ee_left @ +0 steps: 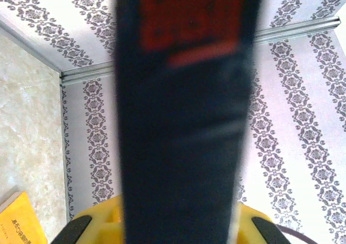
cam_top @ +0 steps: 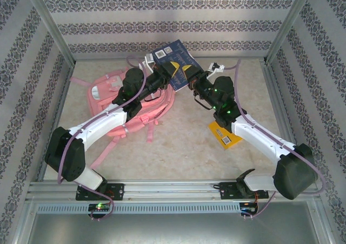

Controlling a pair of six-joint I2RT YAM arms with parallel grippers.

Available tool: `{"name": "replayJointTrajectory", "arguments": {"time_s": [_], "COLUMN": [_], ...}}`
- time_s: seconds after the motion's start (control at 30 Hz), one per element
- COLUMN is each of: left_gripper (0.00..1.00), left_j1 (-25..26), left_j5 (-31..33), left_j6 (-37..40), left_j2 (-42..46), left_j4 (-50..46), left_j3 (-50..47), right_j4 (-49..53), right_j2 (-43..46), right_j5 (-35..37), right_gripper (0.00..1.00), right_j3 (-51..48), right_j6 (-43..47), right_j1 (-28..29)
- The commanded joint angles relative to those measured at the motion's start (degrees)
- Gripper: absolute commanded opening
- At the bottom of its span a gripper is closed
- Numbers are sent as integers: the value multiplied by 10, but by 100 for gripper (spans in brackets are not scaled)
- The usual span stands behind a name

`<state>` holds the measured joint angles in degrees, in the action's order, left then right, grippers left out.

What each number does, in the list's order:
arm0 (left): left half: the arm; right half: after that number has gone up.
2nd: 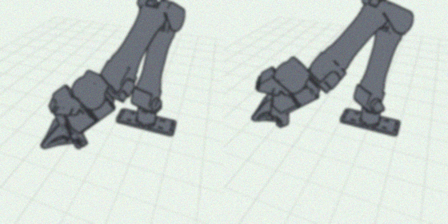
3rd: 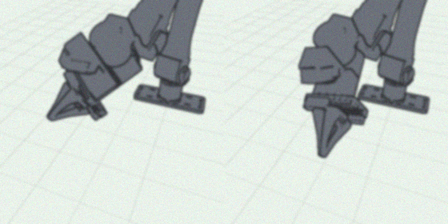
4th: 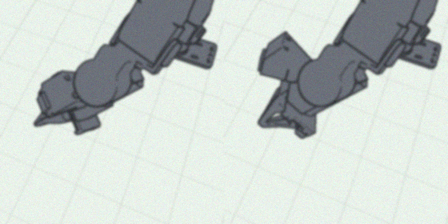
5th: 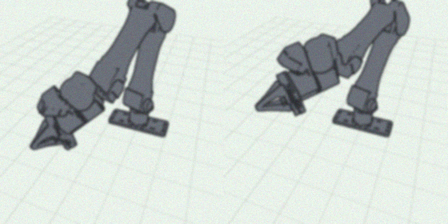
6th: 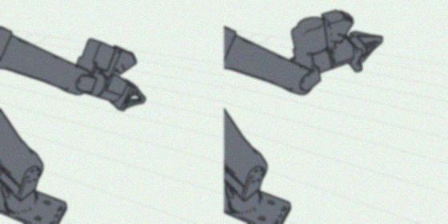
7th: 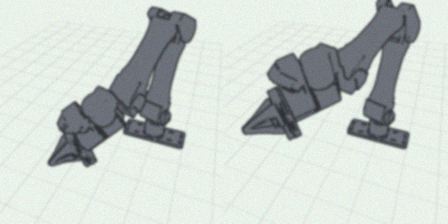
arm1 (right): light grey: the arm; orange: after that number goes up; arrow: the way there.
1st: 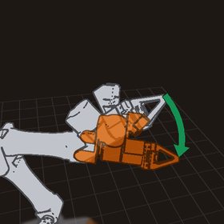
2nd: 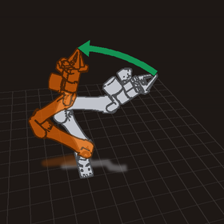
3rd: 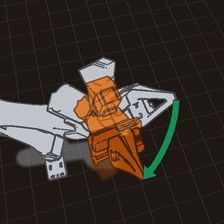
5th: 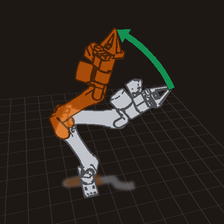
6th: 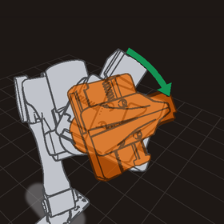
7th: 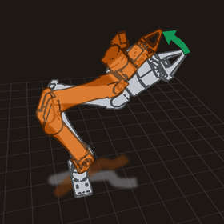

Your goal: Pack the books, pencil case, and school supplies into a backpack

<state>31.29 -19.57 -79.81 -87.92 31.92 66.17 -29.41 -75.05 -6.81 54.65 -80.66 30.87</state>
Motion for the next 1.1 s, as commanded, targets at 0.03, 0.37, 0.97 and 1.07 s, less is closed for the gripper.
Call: {"name": "replayJointTrajectory", "arguments": {"time_s": [0.03, 0.37, 0.97, 1.07], "left_gripper": [15, 51, 54, 54], "left_j1": [4, -37, -195, -199], "left_j5": [10, 25, -17, -13], "left_j6": [19, 184, 279, 305], "left_j2": [17, 48, -157, -194], "left_j4": [-17, -370, -564, -585], "left_j3": [-1, 68, 229, 271], "right_j4": [13, 335, 541, 549], "right_j2": [26, 168, 283, 288], "right_j5": [23, -51, -97, -104], "right_gripper": [0, 0, 0, 0], "right_j3": [-5, -82, -146, -145], "right_j6": [19, 184, 290, 300], "right_j1": [-13, -95, -167, -178]}}
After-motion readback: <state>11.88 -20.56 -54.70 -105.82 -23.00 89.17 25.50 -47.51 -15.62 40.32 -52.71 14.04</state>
